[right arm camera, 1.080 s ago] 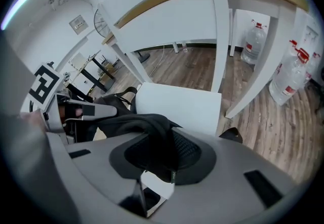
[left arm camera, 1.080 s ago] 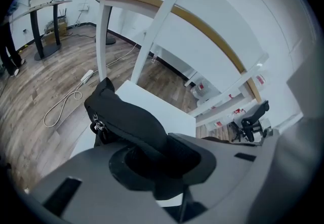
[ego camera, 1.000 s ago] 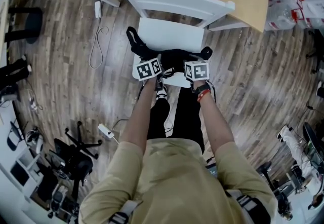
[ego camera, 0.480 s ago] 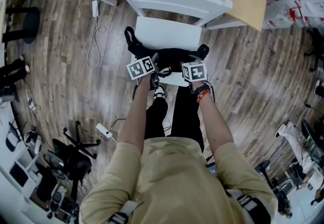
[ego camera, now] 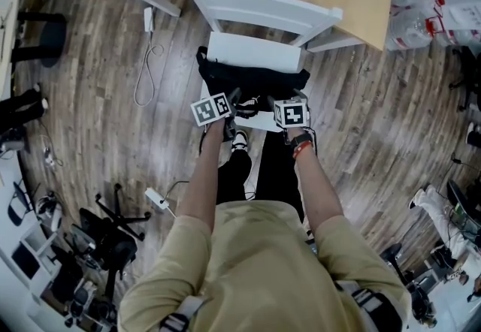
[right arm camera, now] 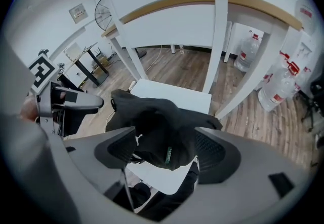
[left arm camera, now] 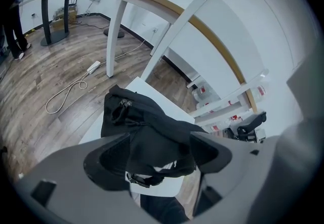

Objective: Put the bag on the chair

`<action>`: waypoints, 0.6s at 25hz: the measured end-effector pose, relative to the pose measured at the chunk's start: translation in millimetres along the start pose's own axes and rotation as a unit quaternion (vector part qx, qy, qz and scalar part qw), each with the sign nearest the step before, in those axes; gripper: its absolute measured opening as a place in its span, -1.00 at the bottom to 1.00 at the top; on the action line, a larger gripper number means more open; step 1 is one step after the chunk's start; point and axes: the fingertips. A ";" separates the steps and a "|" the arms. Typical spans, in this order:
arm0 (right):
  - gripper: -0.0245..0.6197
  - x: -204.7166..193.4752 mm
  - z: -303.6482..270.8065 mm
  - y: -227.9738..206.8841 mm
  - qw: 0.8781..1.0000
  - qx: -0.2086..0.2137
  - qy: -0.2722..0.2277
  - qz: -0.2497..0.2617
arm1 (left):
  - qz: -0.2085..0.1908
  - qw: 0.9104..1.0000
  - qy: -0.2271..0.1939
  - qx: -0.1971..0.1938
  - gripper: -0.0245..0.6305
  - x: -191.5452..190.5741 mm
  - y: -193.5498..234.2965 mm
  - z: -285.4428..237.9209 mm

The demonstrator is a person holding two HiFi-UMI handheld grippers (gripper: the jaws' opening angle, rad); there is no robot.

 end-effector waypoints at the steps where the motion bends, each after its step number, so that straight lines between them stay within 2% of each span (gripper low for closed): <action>1: 0.19 0.0 5.2 0.9 1.000 0.002 -0.004 -0.009 | -0.002 1.000 -0.004 -0.002 0.18 -1.3 -1.8 4.2; 7: 0.19 -2.6 46.1 9.5 0.998 0.007 -0.040 -0.057 | -0.053 0.998 -0.027 -0.016 0.15 -7.3 -25.3 34.4; 12: 0.19 -7.7 82.5 21.6 0.994 0.012 -0.071 -0.086 | -0.091 0.994 -0.060 -0.013 0.00 -6.9 -41.8 74.1; 15: 0.18 5.6 115.7 30.9 0.990 0.012 -0.106 -0.091 | -0.119 0.990 -0.080 -0.011 -0.04 -3.7 -52.5 100.3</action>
Point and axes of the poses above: the fingertips, and each gripper's own axes: z backward along the fingers, y to its left, x out of its top, and after that the axes turned 1 degree about y, right-handed
